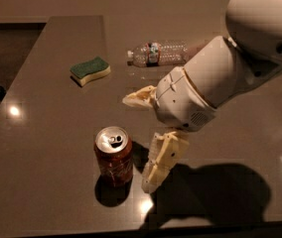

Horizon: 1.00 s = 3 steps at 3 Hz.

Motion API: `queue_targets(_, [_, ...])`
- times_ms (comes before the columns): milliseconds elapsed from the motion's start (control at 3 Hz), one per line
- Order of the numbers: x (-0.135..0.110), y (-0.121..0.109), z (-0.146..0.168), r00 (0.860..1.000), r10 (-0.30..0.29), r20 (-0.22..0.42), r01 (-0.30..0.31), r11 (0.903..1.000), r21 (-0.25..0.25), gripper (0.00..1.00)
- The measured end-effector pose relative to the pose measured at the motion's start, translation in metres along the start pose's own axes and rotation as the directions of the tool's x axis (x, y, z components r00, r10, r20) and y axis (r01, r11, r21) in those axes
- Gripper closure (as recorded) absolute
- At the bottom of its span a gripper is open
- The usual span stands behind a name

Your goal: Knock coke can over

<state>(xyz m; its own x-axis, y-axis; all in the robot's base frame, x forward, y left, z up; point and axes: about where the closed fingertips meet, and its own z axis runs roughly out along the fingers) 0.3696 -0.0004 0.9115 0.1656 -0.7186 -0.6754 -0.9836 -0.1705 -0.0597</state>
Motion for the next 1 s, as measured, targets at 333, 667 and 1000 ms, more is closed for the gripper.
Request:
queue_targets(333, [-0.009,-0.001,0.012,0.999,-0.004,0.032,0.005,0.9996,-0.028,0.0])
queue_targets(667, [-0.016,0.0,0.021,0.999,-0.012,0.049,0.014,0.9983,-0.056,0.0])
queue_targets(1000, [-0.019,0.001,0.028,0.998,-0.011,0.062,0.016,0.9965,-0.082,0.18])
